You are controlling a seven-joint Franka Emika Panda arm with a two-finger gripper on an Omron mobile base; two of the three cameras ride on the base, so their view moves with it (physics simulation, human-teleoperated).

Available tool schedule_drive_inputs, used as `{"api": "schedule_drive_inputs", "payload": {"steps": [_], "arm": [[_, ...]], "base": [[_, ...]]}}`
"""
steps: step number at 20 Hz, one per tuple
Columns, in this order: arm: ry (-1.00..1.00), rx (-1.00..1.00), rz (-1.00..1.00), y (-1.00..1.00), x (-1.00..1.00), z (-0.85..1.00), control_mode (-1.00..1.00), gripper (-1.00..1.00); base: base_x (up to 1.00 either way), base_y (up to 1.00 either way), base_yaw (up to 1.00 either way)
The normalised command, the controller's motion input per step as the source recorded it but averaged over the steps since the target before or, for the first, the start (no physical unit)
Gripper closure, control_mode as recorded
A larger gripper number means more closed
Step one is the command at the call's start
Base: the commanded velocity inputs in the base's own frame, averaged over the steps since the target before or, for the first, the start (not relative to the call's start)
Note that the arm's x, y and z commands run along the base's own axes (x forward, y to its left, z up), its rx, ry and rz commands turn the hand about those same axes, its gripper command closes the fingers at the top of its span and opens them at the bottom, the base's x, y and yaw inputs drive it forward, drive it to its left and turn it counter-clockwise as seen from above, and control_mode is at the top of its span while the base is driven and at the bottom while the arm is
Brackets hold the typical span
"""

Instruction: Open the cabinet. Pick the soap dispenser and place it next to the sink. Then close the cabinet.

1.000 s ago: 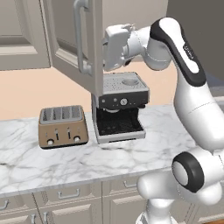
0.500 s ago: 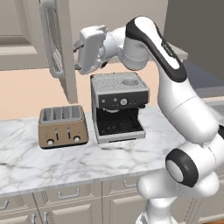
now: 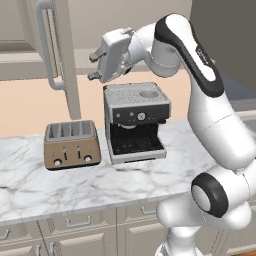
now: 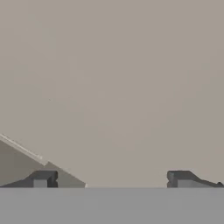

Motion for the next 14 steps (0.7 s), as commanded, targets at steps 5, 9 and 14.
{"api": "schedule_drive_inputs", "payload": {"steps": [5,9,14], "arm": [[-0.09,-0.18,-0.14,-0.88,-0.59,-0.01,-1.0,-1.0],[-0.12,-0.36,-0.23,-0.84,-0.36,-0.22,-1.0,-1.0],[-0.21,-0.38,-0.23,-0.61,-0.24,-0.24,-1.0,-1.0]], "base": [[0.0,0.0,0.0],[0.0,0.0,0.0],[0.0,0.0,0.0]]}}
